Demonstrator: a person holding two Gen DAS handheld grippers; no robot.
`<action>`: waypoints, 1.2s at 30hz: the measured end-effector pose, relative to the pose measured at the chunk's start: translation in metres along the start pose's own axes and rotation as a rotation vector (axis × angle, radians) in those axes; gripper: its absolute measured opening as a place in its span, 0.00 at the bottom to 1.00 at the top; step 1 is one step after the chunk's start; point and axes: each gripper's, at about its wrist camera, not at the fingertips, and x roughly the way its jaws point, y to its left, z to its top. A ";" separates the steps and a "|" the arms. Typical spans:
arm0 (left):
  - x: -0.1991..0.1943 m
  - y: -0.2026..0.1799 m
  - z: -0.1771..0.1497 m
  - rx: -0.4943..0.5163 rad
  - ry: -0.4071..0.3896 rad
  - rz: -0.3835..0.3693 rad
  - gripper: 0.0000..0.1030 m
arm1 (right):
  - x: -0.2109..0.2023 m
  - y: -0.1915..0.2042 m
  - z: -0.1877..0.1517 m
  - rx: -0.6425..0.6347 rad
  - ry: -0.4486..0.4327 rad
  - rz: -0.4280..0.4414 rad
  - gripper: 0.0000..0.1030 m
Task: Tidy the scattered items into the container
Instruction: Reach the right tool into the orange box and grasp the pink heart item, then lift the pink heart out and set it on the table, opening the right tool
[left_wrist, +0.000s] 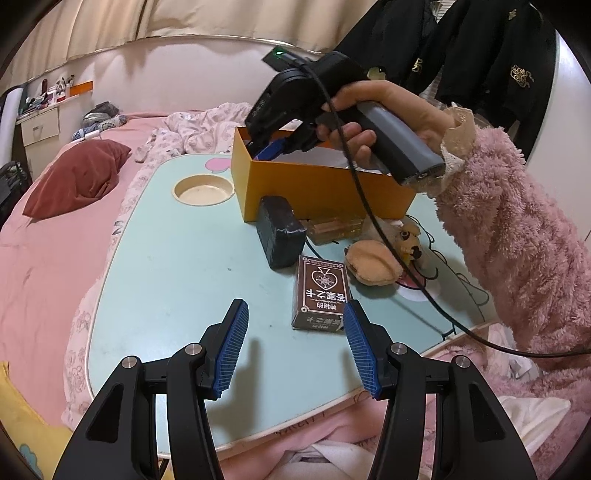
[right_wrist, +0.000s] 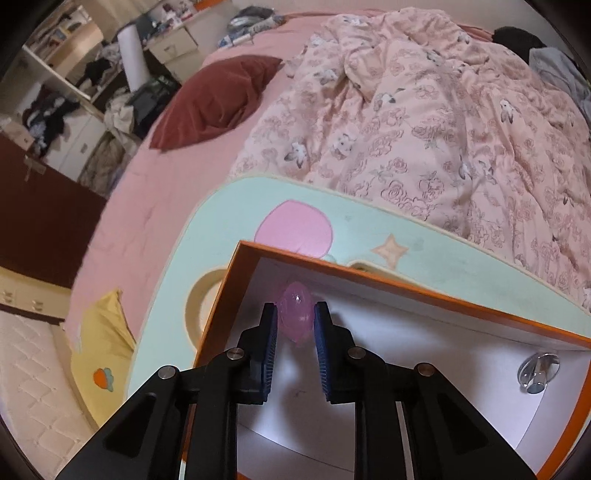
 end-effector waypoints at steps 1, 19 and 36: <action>0.000 0.000 0.000 -0.003 -0.002 -0.001 0.53 | 0.002 0.001 -0.001 -0.004 0.002 -0.007 0.20; -0.007 0.002 0.006 -0.026 -0.009 0.035 0.53 | -0.093 -0.016 -0.083 -0.005 -0.357 0.044 0.18; 0.000 -0.009 0.026 -0.042 0.002 0.051 0.53 | -0.102 -0.056 -0.260 -0.057 -0.293 0.115 0.18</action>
